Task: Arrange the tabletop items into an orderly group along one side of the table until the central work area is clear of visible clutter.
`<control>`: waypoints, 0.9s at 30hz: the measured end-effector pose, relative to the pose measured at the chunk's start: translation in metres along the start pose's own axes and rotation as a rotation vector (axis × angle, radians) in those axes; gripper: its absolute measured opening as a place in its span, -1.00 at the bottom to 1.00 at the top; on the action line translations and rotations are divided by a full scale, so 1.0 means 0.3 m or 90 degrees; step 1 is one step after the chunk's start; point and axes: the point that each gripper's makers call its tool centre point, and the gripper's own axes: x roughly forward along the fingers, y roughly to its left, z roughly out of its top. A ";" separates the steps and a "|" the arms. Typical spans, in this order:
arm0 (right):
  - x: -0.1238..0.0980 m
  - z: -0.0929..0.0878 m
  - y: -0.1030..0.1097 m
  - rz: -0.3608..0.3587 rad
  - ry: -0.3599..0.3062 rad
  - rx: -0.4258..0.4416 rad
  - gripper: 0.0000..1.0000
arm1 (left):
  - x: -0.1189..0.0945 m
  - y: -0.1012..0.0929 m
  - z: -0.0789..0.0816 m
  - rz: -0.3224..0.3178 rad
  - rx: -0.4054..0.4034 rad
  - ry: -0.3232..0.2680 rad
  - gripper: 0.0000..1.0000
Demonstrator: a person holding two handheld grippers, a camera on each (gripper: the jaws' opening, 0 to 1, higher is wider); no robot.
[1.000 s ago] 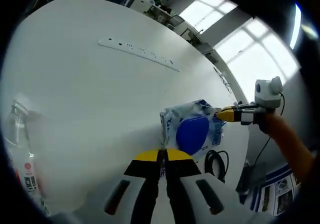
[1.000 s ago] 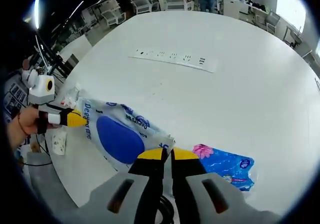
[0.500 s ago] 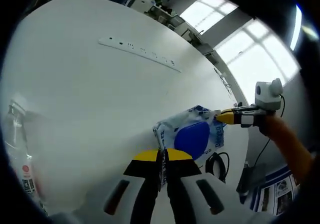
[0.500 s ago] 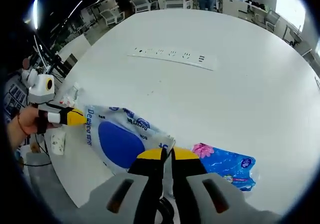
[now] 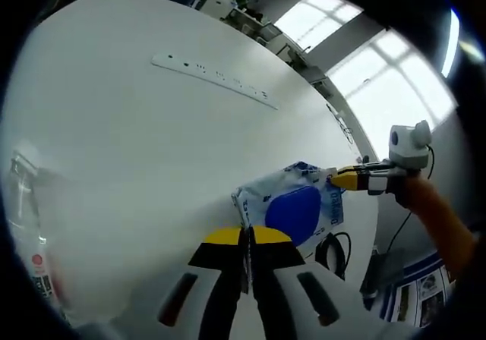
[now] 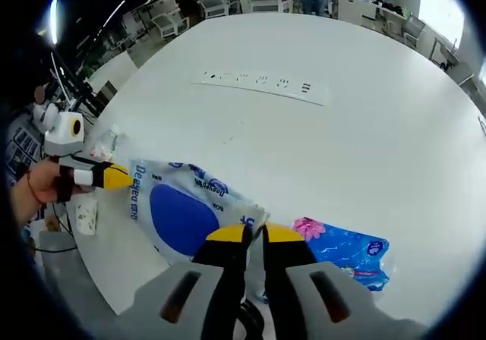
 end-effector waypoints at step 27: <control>-0.017 0.025 0.026 0.013 -0.025 -0.004 -0.90 | 0.024 0.019 -0.008 0.000 -0.002 0.004 -1.00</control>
